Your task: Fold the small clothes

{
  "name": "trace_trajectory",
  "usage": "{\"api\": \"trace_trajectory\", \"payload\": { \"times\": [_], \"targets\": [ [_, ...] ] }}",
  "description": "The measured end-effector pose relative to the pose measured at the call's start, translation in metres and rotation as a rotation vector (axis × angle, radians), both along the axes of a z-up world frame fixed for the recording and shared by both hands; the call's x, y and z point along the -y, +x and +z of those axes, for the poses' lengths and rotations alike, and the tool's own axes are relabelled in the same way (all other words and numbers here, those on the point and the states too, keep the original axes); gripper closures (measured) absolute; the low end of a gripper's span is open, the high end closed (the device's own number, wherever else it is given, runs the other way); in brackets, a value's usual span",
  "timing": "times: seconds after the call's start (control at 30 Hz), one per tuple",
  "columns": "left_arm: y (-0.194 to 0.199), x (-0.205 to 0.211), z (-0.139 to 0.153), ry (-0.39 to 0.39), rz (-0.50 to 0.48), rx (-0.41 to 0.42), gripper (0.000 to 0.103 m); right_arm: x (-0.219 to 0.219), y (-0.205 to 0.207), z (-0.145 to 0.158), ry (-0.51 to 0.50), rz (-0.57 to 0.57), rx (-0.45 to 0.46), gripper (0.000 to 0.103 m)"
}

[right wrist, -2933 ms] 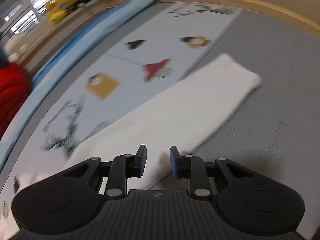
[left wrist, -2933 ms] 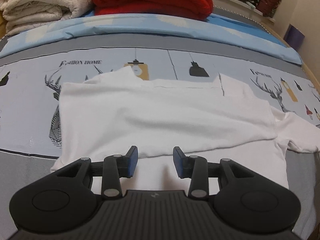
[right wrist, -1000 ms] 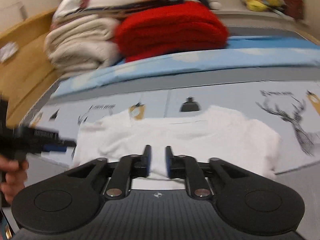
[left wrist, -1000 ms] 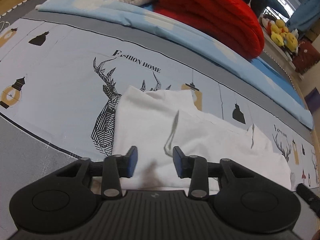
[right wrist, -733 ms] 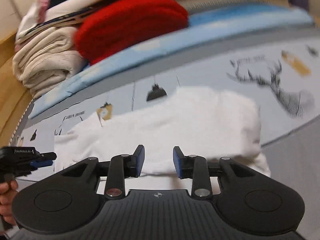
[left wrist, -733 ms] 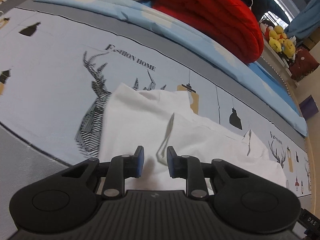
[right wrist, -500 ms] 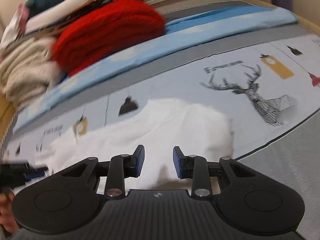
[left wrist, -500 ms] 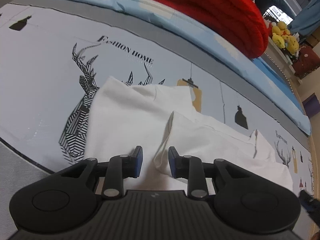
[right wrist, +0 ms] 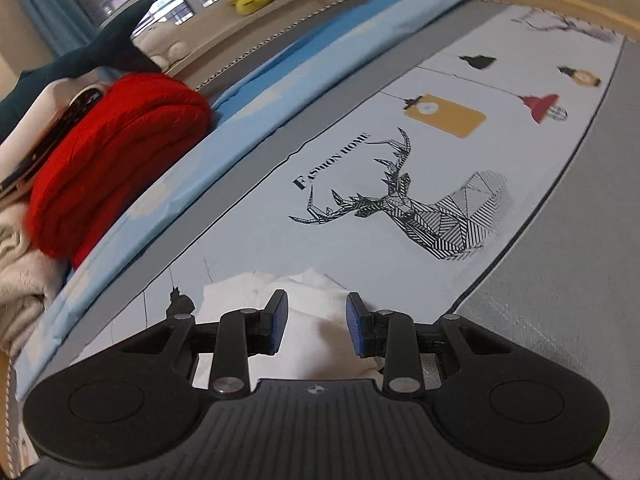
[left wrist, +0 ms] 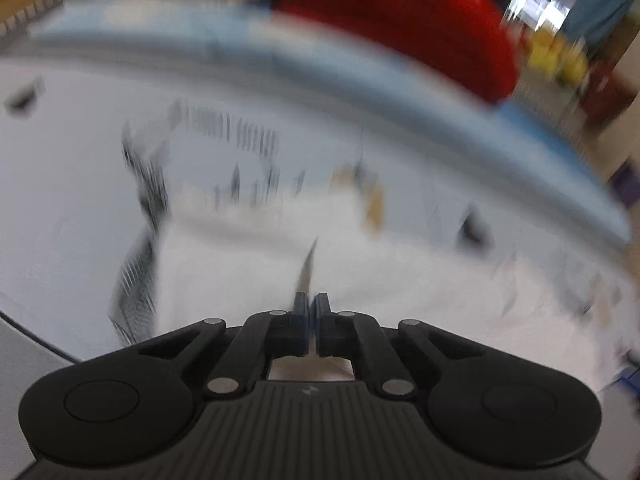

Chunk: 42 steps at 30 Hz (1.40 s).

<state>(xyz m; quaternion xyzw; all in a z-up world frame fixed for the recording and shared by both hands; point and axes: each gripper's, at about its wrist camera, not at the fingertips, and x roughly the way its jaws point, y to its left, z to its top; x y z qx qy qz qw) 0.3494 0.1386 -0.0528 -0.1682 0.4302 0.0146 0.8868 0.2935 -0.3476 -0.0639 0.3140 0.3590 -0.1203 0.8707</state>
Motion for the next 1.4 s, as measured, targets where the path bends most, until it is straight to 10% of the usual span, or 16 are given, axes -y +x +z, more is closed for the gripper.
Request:
{"api": "trace_trajectory", "payload": {
  "times": [0.13,0.27,0.4,0.57,0.83,1.13,1.23,1.4],
  "targets": [
    [-0.036,-0.018,0.043,0.196,0.124,0.104,0.100,-0.007,0.000,-0.002,0.048,0.028,0.005,0.069],
    [-0.039,-0.043,0.008,0.095,0.182,-0.112,0.099,-0.023,0.003,-0.010,0.068,0.083,-0.041,0.069],
    [-0.045,-0.038,0.024,0.218,0.151,-0.028,0.078,-0.033,0.008,-0.036,0.106,0.112,-0.204,0.069],
    [-0.033,-0.031,0.017,0.150,0.096,-0.040,0.074,-0.029,0.008,-0.052,0.007,0.035,-0.308,0.069],
    [-0.030,-0.020,0.010,0.131,0.052,-0.048,0.074,-0.040,0.029,-0.014,-0.002,0.120,0.014,0.068],
    [-0.022,-0.022,0.008,0.101,0.047,-0.054,0.074,-0.055,0.055,-0.042,0.000,0.171,-0.075,0.068],
    [-0.020,-0.022,0.006,0.095,0.041,-0.056,0.074,-0.057,0.059,-0.045,-0.067,0.177,-0.104,0.100],
    [-0.018,-0.023,0.006,0.087,0.019,-0.055,0.074,-0.032,0.050,-0.024,-0.020,0.044,0.102,0.103]
  ]
}}
